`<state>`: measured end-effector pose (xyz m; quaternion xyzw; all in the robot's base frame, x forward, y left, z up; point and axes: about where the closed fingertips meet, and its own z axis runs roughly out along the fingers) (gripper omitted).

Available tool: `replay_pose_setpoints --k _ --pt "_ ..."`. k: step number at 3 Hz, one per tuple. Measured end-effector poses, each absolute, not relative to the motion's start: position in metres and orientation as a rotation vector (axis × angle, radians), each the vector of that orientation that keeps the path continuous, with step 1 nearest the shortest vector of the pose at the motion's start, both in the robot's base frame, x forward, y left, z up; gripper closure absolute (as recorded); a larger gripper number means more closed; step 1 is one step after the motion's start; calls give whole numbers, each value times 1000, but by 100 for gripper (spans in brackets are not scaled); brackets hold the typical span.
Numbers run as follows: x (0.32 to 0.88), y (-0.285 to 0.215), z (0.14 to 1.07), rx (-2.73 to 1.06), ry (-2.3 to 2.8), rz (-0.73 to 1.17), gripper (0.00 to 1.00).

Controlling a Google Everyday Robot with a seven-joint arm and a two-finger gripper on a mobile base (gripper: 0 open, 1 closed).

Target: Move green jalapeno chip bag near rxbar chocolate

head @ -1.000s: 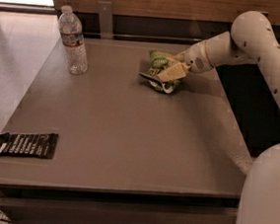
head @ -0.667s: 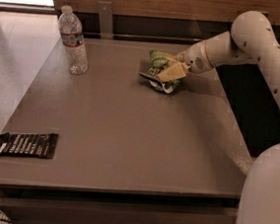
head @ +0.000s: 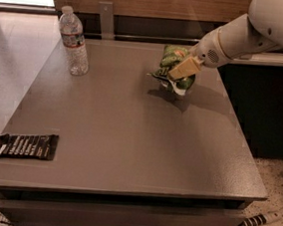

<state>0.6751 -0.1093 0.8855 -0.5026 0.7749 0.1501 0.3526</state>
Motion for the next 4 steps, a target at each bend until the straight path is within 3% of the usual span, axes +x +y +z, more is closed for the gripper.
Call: replay_pose_setpoints --k 1,2,3,4 --pt "631 -115 947 -1329 1968 266 100" --pt "598 -115 987 -1380 1860 311 100" --pt "564 -88 995 -1453 1650 541 100" --pt "523 -42 991 -1493 1504 639 100"
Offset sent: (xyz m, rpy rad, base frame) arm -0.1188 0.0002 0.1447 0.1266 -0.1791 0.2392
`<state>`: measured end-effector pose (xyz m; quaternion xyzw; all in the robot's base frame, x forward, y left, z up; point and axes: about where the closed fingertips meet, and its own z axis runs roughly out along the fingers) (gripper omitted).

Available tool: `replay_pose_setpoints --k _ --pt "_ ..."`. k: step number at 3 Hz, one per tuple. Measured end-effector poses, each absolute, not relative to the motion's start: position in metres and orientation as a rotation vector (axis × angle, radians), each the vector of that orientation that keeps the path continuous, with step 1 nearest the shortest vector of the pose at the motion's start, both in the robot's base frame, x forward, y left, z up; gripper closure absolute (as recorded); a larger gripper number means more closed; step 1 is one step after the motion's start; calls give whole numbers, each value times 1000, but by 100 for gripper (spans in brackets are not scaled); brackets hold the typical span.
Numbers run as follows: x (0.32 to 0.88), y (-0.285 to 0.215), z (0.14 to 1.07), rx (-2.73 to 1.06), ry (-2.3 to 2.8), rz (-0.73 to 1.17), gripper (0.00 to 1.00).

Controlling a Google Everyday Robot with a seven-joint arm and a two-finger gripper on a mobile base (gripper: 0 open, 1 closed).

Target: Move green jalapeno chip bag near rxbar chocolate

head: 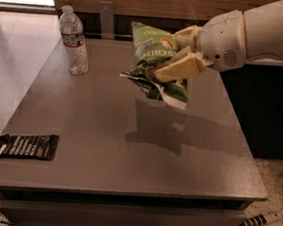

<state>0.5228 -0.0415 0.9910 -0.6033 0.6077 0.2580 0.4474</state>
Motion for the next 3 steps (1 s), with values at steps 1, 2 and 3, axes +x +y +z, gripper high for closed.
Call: replay_pose_setpoints --k 1,2,3 --pt "496 -7 973 -1528 1506 616 100" --pt "482 15 961 -1554 1526 581 100" --pt "477 42 937 -1656 1574 466 100"
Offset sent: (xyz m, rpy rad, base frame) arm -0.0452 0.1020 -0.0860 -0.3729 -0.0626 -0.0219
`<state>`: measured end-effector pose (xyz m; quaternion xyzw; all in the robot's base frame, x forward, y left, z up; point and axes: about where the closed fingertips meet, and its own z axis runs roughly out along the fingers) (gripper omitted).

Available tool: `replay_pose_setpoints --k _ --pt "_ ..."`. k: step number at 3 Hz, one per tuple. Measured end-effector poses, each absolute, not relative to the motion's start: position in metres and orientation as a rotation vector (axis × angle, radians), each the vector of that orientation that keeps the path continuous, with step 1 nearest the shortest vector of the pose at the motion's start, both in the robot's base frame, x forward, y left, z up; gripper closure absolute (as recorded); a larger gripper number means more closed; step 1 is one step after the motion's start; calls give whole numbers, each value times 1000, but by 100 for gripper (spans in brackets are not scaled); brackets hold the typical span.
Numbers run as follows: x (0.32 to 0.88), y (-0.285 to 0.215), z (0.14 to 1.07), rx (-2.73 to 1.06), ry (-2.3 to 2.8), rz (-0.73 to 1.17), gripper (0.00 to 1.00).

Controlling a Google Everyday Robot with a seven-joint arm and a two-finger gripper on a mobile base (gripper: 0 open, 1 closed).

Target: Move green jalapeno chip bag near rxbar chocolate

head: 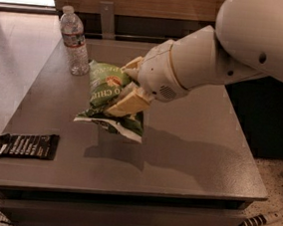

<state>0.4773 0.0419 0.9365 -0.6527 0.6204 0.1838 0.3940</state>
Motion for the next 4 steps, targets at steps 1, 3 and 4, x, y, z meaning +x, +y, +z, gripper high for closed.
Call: replay_pose_setpoints --k 1,3,4 --pt "476 64 916 -1773 1589 341 85" --pt "476 67 916 -1803 1580 302 31" --pt "474 69 917 -1805 1577 299 7"
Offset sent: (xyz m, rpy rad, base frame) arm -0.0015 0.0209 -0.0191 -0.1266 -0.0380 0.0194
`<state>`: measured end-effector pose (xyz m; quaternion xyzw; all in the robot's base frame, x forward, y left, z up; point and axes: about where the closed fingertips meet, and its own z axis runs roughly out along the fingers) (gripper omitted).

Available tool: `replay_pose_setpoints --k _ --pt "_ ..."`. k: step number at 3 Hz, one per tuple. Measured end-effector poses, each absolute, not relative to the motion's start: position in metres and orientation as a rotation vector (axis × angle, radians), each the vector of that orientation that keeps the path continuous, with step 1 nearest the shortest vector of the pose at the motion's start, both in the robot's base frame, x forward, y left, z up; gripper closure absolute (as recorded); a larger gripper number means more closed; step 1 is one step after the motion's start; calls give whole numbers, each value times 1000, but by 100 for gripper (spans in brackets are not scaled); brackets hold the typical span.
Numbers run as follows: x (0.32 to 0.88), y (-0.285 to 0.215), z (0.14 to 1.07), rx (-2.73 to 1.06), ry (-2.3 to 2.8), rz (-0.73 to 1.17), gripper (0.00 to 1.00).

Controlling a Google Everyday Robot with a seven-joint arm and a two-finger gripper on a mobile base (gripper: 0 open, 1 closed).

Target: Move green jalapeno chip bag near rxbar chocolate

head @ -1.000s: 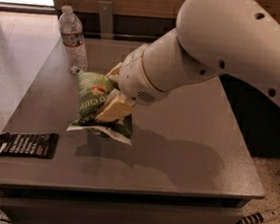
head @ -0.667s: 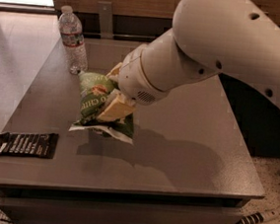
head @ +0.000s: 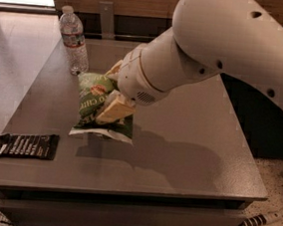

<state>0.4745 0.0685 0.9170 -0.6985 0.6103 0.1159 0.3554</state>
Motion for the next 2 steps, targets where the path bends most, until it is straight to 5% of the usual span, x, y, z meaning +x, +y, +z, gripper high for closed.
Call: replay_pose_setpoints --k 2 --pt "474 69 918 -1807 1574 297 0"
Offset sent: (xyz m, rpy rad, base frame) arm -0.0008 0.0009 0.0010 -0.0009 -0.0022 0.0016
